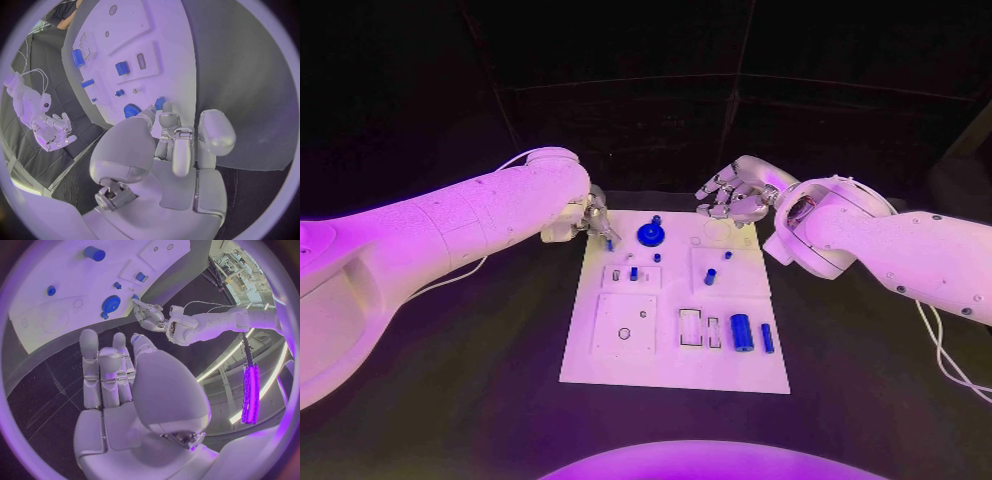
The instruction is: Assemble the parts on the task board
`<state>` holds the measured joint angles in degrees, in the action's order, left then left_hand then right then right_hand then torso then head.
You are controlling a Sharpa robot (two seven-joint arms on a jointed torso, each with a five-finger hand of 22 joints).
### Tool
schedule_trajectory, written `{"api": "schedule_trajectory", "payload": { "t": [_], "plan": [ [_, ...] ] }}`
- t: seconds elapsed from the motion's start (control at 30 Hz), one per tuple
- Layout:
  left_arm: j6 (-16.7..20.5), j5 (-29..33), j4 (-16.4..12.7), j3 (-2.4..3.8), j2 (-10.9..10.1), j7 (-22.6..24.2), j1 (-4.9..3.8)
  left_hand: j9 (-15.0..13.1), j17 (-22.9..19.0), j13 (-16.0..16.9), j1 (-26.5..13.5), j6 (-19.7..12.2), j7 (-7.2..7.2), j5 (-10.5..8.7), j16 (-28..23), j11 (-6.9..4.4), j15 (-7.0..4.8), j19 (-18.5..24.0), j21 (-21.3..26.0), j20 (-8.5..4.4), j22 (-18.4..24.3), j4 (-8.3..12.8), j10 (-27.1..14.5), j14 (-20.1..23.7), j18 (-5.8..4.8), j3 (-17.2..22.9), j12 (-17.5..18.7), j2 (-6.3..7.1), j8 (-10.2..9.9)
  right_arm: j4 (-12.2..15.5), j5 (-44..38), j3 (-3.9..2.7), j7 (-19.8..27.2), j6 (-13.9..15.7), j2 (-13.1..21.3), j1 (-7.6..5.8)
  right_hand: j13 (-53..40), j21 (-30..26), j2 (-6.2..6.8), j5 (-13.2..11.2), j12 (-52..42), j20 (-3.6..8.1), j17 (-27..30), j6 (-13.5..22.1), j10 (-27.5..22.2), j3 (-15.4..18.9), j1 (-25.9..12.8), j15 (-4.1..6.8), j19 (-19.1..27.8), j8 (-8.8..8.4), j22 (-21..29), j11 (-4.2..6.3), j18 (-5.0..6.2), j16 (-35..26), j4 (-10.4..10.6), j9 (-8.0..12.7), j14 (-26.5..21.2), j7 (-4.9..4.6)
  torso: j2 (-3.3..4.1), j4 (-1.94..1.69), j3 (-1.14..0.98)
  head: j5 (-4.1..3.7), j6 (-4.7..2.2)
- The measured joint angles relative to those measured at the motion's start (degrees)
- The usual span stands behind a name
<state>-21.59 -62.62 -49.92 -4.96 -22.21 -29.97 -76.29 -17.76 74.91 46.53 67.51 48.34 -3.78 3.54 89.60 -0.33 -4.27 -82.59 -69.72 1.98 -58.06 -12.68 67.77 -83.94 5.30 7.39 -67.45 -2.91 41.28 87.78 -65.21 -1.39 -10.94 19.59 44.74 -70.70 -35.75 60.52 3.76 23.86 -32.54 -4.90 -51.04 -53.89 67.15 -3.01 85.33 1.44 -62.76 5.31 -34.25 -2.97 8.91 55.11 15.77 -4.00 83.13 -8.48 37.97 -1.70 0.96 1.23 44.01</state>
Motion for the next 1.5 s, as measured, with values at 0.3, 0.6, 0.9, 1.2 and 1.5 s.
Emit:
{"api": "schedule_trajectory", "payload": {
  "t": [0.3,0.6,0.9,1.2,1.5],
  "plan": [
    [-0.3,0.2,0.1,0.0,0.1,0.0,0.0,0.3,0.0,0.0,3.5,0.2,0.2,0.0,0.0,-0.2,0.0,-0.2,0.0,-0.2,-0.2,2.9,0.2,0.0,0.0,2.2,0.0,-0.84,0.0,0.0,0.0,0.0,0.0,0.0,0.0,0.0,0.0,0.0,0.0,0.0,0.0,0.0,0.0,0.0,0.0,0.0,0.0,0.0,0.0,0.0,0.0,0.0,0.0,0.0,0.0,0.0,0.0,0.0,0.0,0.0,-0.02,-0.11,0.24],
    [-0.3,1.9,-0.6,0.02,0.1,0.0,0.1,0.7,0.0,-0.2,6.0,0.5,0.49,-0.22,0.2,-0.18,0.0,-0.2,-0.3,-0.2,-0.7,6.6,0.2,0.0,0.0,6.1,0.2,-1.24,-0.4,0.0,0.0,0.0,0.0,0.0,0.0,0.0,0.0,0.0,0.0,0.0,0.0,0.0,0.0,0.0,0.0,0.0,0.0,0.0,0.0,0.0,0.0,0.0,0.0,0.0,0.0,0.0,0.0,0.0,-0.01,-0.02,0.01,-0.1,0.49],
    [0.5,3.2,-1.2,0.0,-0.4,0.2,0.2,0.8,0.0,-0.2,7.1,0.5,0.49,-0.1,0.2,-0.39,0.0,-0.4,-0.5,-0.4,-1.3,6.1,0.6,0.0,0.0,8.6,0.5,-1.01,-0.2,0.0,0.0,0.0,0.0,0.0,0.0,0.0,0.1,-0.3,0.0,0.3,0.0,0.0,0.0,0.0,0.0,-0.2,0.0,0.0,0.0,0.0,0.2,0.0,0.0,0.0,0.2,0.0,0.0,0.0,-0.03,-0.02,0.02,-0.1,0.58],
    [2.9,5.1,-5.2,0.01,-3.4,0.5,0.25,-0.3,0.0,0.1,6.0,0.5,0.49,-0.05,0.2,-0.71,0.0,-0.4,-0.8,-0.4,-1.7,5.6,1.6,0.0,0.0,10.1,0.5,0.1,1.2,0.0,0.0,0.0,0.1,0.0,0.1,0.0,0.1,-0.3,0.0,0.3,0.0,0.0,0.0,0.0,0.0,-0.2,0.0,0.0,0.0,0.0,0.1,0.0,0.0,0.0,0.2,0.0,0.0,0.0,-0.05,-0.09,0.02,-0.08,0.65],
    [7.0,6.3,-13.2,0.04,-8.9,1.2,0.19,-0.7,0.0,0.8,5.4,0.5,0.48,-0.04,0.2,-0.8,0.0,-0.6,-1.1,-0.59,-2.2,6.0,2.1,0.0,-0.01,11.1,0.4,0.71,1.6,0.0,0.0,0.0,0.1,0.0,0.3,0.0,0.1,-0.3,0.0,0.3,0.0,0.0,0.0,0.0,0.0,-0.2,0.0,0.0,0.0,0.0,0.1,0.0,0.0,0.0,0.2,0.0,0.0,0.0,-0.15,-0.19,-0.02,0.05,0.57]
  ]
}}
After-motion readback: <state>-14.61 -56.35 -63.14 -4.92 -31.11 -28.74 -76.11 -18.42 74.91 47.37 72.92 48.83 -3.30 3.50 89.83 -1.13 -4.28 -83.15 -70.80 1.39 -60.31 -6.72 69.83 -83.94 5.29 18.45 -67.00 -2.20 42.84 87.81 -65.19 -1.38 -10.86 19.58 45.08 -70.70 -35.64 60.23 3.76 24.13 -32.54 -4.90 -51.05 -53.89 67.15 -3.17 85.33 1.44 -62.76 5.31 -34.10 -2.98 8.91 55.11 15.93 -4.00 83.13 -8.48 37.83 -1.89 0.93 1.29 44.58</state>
